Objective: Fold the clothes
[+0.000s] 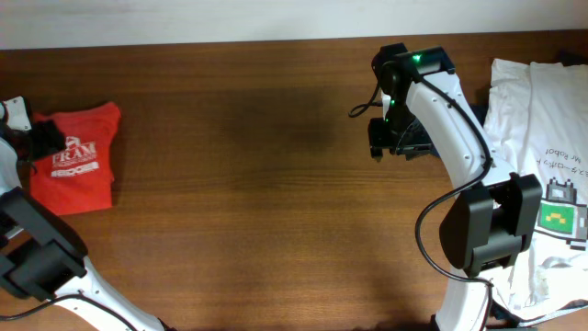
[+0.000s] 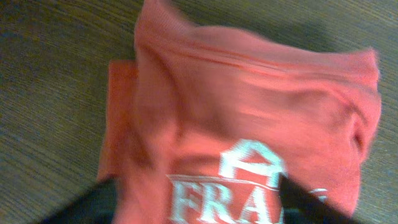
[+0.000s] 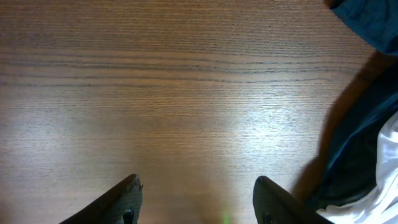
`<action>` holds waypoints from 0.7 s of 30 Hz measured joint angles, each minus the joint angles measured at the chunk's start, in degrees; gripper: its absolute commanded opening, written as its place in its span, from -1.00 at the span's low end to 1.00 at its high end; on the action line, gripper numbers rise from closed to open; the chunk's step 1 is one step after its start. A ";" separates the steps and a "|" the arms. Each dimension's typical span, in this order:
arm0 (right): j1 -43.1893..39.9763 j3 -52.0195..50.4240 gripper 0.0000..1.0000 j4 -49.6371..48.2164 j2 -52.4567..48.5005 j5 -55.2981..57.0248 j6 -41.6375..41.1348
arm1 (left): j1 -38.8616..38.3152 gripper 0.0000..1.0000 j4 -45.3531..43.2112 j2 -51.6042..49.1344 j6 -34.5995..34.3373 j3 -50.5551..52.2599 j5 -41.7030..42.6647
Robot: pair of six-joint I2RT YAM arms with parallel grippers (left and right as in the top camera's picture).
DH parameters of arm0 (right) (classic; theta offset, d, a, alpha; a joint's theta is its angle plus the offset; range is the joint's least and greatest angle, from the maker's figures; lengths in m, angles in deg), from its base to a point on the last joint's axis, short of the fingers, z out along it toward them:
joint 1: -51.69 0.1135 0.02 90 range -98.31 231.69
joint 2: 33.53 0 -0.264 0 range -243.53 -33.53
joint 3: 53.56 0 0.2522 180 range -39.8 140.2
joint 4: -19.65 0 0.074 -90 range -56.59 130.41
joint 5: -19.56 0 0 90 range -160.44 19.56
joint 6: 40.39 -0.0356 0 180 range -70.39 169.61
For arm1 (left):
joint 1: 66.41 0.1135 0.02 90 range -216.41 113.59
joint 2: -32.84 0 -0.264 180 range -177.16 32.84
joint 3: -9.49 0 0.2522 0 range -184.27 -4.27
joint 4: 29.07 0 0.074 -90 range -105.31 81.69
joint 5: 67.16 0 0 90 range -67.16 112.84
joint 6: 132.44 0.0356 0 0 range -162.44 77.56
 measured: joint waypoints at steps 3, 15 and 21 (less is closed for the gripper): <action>-0.02 0.00 0.54 0.00 0.00 0.00 -0.02 | -0.02 0.98 1.88 0.02 -4.35 -0.44 -7.96; -11.21 -0.22 0.97 6.78 -0.11 -16.70 8.70 | -45.48 0.98 41.07 6.01 -8.52 -2.43 -6.16; -11.43 -12.50 0.97 4.52 4.15 -17.33 12.87 | -43.82 0.98 53.75 9.01 -8.98 3.45 0.63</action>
